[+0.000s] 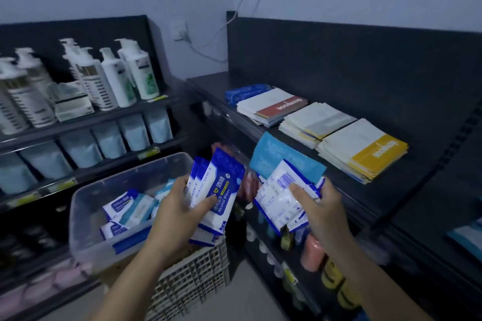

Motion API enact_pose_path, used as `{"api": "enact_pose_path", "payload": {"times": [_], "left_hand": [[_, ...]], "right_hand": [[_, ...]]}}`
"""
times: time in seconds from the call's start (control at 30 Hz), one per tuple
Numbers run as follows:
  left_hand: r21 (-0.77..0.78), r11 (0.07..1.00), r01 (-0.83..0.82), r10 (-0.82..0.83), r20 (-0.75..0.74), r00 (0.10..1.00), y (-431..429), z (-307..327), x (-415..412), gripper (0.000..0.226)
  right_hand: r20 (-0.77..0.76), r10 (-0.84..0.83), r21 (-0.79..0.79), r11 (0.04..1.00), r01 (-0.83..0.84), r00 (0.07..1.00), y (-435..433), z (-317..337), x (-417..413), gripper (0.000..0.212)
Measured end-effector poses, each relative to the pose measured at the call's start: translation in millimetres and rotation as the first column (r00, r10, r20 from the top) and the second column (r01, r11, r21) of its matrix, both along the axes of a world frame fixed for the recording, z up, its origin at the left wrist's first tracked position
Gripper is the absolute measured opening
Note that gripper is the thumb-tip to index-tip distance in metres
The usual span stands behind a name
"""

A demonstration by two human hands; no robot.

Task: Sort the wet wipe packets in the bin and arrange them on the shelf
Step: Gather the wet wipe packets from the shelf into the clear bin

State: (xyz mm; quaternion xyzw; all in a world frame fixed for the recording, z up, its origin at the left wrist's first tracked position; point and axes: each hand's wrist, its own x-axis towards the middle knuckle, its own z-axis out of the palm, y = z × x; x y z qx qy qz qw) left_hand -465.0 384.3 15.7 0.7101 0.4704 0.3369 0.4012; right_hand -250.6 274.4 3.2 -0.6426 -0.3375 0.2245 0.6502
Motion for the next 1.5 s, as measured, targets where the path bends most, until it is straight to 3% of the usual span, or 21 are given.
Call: {"api": "enact_pose_path", "payload": {"times": [0.3,0.5,0.8,0.93,1.13,1.27,1.33,1.4,1.5], "left_hand": [[-0.001,0.975,-0.220,0.219,-0.092,0.971,54,-20,-51,0.032],[0.014,0.953,-0.304,0.300,-0.214,0.930,109,-33,-60,0.042],[0.002,0.860,-0.510,0.470,-0.392,0.791,175,-52,-90,0.044],[0.012,0.829,-0.560,0.503,-0.453,0.736,197,-70,-114,0.036],[-0.035,0.853,-0.521,0.435,-0.506,0.745,256,-106,-152,0.039],[-0.116,0.907,-0.405,0.262,-0.600,0.756,310,-136,-175,0.038],[-0.186,0.926,-0.329,0.143,-0.634,0.760,338,-151,-185,0.047],[-0.248,0.943,-0.221,0.005,-0.656,0.755,361,-165,-190,0.051],[-0.309,0.950,-0.047,-0.192,-0.695,0.693,385,-184,-190,0.058]], "right_hand": [[-0.012,0.195,-0.076,0.978,-0.196,0.981,94,-26,-29,0.022],[0.021,0.308,-0.120,0.945,-0.304,0.951,174,-39,-22,0.020],[0.116,0.488,-0.254,0.857,-0.449,0.865,299,-70,-23,0.022],[0.130,0.557,-0.334,0.804,-0.492,0.821,338,-91,-43,0.027],[0.216,0.631,-0.483,0.733,-0.480,0.745,387,-120,-79,0.028],[0.445,0.672,-0.604,0.713,-0.356,0.592,417,-132,-100,0.035],[0.539,0.708,-0.667,0.689,-0.283,0.456,434,-140,-112,0.040],[0.606,0.729,-0.711,0.676,-0.195,0.319,450,-147,-120,0.043],[0.622,0.758,-0.734,0.651,-0.193,0.193,466,-168,-126,0.054]]}}
